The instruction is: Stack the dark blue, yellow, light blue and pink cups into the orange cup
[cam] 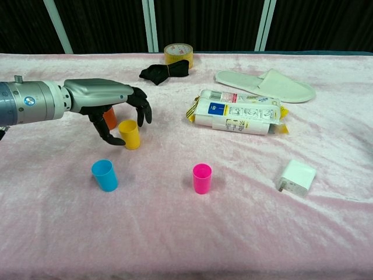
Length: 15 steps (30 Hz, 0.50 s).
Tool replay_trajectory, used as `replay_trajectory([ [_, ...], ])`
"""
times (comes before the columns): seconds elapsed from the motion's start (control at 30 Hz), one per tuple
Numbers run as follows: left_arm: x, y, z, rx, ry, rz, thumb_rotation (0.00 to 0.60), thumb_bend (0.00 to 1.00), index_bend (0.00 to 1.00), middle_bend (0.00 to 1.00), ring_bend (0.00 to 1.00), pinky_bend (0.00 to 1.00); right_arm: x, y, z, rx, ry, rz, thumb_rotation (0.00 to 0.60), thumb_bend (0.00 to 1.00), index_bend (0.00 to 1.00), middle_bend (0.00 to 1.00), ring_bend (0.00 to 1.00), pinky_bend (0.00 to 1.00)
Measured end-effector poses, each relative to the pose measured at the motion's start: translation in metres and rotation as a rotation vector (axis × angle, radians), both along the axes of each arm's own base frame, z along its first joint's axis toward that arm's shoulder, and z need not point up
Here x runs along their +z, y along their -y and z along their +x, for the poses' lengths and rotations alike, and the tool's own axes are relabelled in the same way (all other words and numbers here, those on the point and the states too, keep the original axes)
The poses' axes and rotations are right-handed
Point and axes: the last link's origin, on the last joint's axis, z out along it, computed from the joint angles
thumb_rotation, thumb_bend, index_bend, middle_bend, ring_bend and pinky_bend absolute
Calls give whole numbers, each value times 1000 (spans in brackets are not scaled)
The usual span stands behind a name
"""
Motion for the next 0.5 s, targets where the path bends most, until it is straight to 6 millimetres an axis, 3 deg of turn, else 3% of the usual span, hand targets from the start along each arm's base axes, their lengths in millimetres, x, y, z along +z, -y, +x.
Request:
replay_trajectory([
  [0.27, -3, -6, -3, 7, -3, 12, 600, 363, 474, 492, 0, 0, 0, 0, 0, -1, 2, 1, 600, 297, 131, 100, 173, 239],
  [0.5, 1, -9, -4, 17, 6, 30, 600, 392, 481, 498, 0, 0, 0, 0, 0, 1, 3, 1, 600, 298, 131, 100, 173, 238],
])
